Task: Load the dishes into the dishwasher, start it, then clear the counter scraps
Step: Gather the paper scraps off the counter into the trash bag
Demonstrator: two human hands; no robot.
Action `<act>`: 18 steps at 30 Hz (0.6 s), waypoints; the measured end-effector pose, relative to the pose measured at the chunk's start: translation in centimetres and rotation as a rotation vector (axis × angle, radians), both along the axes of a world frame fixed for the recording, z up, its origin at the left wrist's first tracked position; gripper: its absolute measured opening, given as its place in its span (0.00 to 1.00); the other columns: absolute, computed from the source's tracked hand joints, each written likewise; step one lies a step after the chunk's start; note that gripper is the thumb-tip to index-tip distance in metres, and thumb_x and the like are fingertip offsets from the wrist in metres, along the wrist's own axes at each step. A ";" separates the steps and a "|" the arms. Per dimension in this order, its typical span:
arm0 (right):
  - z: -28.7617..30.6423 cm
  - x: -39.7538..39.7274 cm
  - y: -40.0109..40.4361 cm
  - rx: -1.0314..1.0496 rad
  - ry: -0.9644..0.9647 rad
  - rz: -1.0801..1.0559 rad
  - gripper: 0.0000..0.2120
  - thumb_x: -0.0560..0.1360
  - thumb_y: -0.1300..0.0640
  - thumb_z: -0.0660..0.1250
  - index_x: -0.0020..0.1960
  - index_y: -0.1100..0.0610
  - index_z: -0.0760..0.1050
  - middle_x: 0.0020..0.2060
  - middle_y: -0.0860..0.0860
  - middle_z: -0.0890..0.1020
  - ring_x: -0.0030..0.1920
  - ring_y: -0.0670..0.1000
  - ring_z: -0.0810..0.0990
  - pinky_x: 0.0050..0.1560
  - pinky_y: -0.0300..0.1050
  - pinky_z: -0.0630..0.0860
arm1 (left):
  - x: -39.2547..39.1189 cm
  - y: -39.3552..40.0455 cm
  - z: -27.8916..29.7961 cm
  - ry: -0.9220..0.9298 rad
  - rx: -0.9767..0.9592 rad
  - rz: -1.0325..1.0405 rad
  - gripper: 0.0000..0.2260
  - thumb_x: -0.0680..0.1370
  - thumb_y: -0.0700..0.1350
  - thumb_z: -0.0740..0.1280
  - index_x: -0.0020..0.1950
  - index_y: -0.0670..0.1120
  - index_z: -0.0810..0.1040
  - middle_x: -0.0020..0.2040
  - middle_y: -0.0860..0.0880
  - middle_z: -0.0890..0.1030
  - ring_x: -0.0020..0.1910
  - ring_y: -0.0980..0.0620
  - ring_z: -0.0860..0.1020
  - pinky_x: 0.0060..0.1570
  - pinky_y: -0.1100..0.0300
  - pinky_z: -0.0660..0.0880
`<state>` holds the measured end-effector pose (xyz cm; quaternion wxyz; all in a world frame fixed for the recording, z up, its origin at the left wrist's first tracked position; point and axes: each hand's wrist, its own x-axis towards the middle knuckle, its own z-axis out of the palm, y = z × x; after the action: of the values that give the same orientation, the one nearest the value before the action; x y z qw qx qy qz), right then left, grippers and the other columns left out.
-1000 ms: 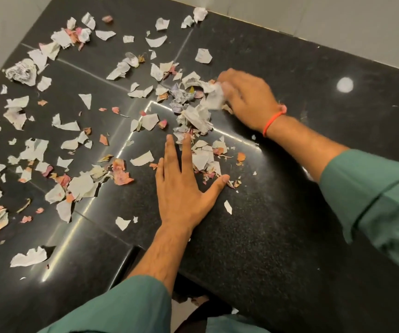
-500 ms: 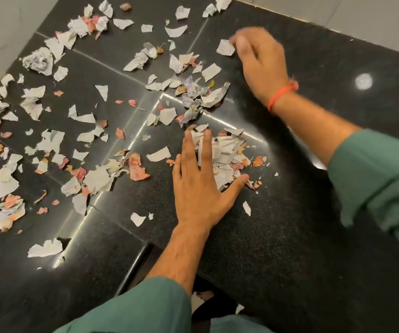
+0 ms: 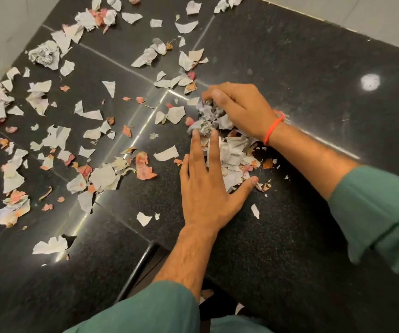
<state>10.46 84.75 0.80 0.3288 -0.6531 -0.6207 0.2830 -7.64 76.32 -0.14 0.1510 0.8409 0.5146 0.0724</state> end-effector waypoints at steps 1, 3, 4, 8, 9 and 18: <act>0.1 0.0 -0.9 -0.009 0.077 -0.032 0.21 0.85 0.48 0.53 0.57 0.54 0.83 0.51 0.51 0.86 0.54 0.48 0.83 0.59 0.48 0.76 | 0.0 0.0 0.0 -0.001 -0.001 0.000 0.49 0.74 0.74 0.61 0.85 0.51 0.43 0.84 0.45 0.42 0.83 0.49 0.46 0.80 0.46 0.52; 0.3 0.3 -2.0 -0.043 0.248 -0.074 0.19 0.85 0.49 0.55 0.57 0.53 0.84 0.53 0.48 0.86 0.56 0.44 0.82 0.62 0.47 0.77 | 0.0 0.0 0.0 0.002 -0.003 -0.001 0.49 0.74 0.74 0.61 0.85 0.51 0.43 0.84 0.45 0.41 0.83 0.49 0.46 0.80 0.46 0.51; 0.4 0.8 -2.1 -0.058 0.343 -0.098 0.20 0.85 0.50 0.55 0.57 0.55 0.84 0.54 0.49 0.86 0.57 0.45 0.83 0.63 0.46 0.76 | 0.0 0.0 0.0 0.003 -0.006 -0.002 0.50 0.74 0.74 0.61 0.84 0.52 0.42 0.84 0.45 0.41 0.83 0.49 0.46 0.80 0.46 0.51; 0.5 3.3 0.3 -0.025 0.513 -0.276 0.19 0.82 0.49 0.57 0.54 0.56 0.84 0.52 0.51 0.86 0.57 0.50 0.83 0.64 0.50 0.77 | 0.0 0.0 0.0 0.004 -0.015 -0.006 0.50 0.74 0.75 0.62 0.84 0.53 0.40 0.84 0.45 0.40 0.83 0.49 0.46 0.80 0.47 0.49; 0.5 3.9 1.2 -0.018 0.465 -0.306 0.19 0.80 0.46 0.58 0.54 0.53 0.85 0.53 0.49 0.86 0.58 0.48 0.82 0.64 0.50 0.76 | 0.0 0.0 0.0 0.000 -0.017 -0.006 0.50 0.74 0.75 0.62 0.84 0.53 0.40 0.84 0.45 0.40 0.83 0.49 0.46 0.80 0.48 0.49; 0.9 1.6 3.5 -0.159 -0.101 0.262 0.20 0.86 0.49 0.49 0.64 0.48 0.79 0.74 0.45 0.71 0.77 0.47 0.61 0.78 0.54 0.47 | 0.0 0.1 0.0 -0.073 -0.038 0.023 0.50 0.75 0.74 0.61 0.84 0.51 0.41 0.84 0.46 0.38 0.83 0.49 0.47 0.81 0.46 0.51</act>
<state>12.03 88.29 1.71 0.2049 -0.6040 -0.6918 0.3386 -7.63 76.40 -0.15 0.1847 0.8289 0.5195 0.0948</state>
